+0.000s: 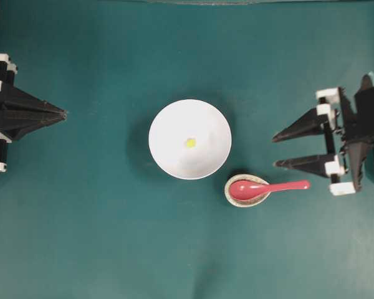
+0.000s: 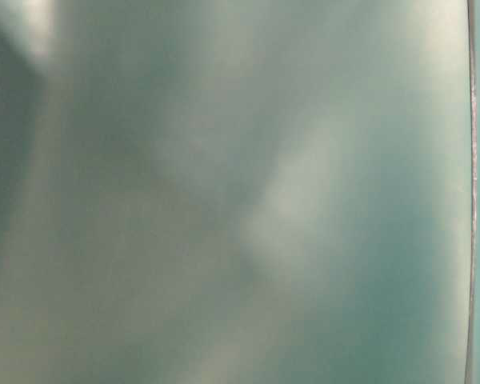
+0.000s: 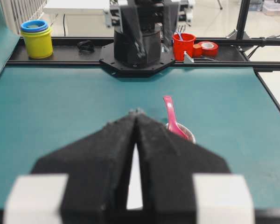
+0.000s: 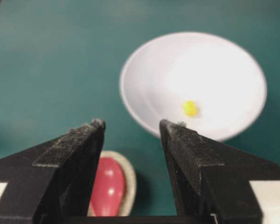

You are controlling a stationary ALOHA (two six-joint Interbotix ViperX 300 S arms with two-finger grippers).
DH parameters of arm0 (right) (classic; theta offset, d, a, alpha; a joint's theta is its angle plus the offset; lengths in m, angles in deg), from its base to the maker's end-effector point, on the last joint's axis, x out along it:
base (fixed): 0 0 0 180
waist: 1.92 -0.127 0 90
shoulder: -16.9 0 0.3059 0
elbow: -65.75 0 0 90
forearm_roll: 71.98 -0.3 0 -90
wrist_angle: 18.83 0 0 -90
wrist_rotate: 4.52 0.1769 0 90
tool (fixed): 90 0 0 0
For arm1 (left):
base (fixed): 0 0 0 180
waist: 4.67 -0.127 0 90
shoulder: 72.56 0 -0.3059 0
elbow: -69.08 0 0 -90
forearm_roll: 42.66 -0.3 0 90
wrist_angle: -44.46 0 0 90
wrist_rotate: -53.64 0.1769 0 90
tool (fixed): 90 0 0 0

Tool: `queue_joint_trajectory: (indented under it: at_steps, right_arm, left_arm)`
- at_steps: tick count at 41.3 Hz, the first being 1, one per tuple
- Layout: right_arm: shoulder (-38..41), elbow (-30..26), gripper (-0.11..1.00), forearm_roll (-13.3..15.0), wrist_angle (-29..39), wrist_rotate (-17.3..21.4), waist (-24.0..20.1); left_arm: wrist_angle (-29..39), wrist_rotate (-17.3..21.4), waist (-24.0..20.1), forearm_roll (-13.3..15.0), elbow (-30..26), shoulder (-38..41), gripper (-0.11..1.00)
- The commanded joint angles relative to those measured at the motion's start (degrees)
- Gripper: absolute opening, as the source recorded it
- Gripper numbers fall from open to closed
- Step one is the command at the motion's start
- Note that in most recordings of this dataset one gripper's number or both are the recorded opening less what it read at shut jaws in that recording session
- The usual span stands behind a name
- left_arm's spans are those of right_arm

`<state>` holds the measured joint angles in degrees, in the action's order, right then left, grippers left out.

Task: Scoop the yellow hexagonal prism block from the bowl with a spoon using the right arm.
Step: 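Move the right gripper left to the red spoon handle on the dish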

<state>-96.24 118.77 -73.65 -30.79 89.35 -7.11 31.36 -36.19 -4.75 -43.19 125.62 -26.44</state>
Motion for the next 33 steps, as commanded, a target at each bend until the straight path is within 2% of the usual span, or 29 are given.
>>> queue_joint_trajectory:
  at_steps: [1,19,27,33]
  right_arm:
    - [3.2,-0.6,0.56,-0.6,-3.1,0.1,-1.2]
    - [16.6,1.8,0.56,-6.2,-15.7,0.1,-7.0]
    - [21.1,5.4,0.56,-10.5,-25.8,0.1,-10.3]
    - [25.0,8.0,0.56,-12.6,-34.0,0.1,-12.7]
  left_arm:
    - [-0.3,0.1,0.0,-0.1,-1.4,0.3,0.00]
    - [-0.4,0.1,-0.1,-0.1,-1.4,0.3,0.00]
    - [-0.4,0.1,-0.1,-0.1,-1.4,0.4,0.00]
    - [-0.4,0.1,-0.1,-0.1,-1.4,0.4,0.00]
